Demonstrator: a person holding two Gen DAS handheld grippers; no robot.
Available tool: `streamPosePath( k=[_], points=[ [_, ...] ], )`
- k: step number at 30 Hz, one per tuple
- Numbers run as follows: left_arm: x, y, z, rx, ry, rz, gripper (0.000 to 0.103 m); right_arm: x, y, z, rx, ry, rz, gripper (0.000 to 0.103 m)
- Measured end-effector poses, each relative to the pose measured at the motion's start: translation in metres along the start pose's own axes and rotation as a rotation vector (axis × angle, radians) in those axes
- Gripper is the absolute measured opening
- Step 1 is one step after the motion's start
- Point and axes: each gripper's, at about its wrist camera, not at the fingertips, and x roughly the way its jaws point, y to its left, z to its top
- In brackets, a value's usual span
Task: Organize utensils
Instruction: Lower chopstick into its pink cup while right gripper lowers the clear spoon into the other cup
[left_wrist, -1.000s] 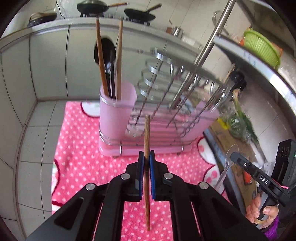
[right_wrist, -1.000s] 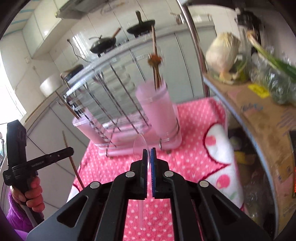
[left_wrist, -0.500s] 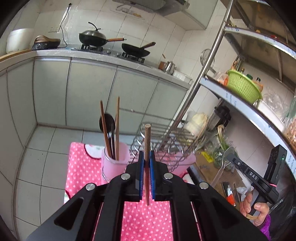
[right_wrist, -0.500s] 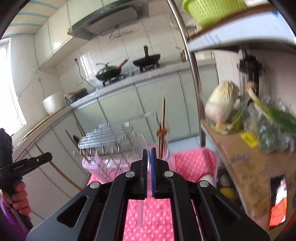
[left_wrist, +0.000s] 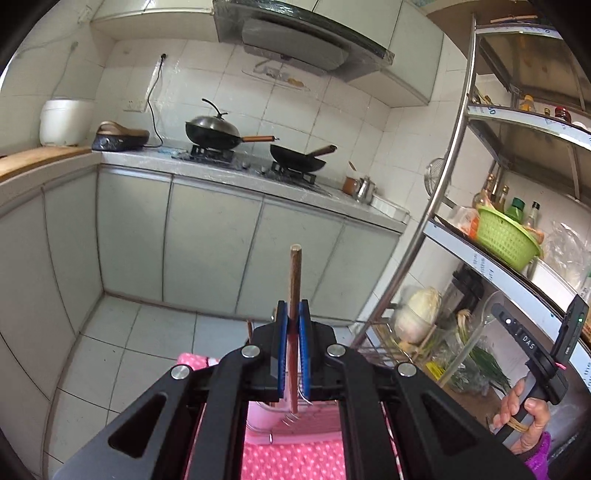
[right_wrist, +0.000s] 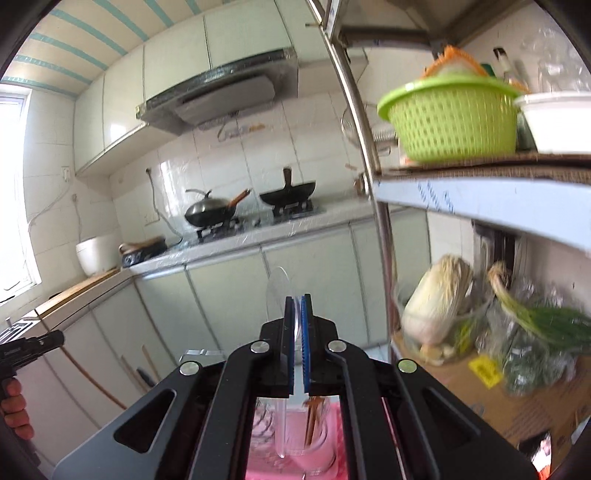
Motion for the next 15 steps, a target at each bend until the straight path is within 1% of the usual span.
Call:
streamPosePath(
  k=[8, 15],
  points=[
    [0.018, -0.003, 0.012, 0.028, -0.038, 0.061, 0.005, 0.025, -0.010, -0.002, 0.012, -0.009, -0.014, 0.003],
    [0.041, -0.006, 0.000, 0.050, -0.002, 0.077, 0.005, 0.044, -0.013, -0.023, 0.003, 0.007, -0.024, 0.003]
  ],
)
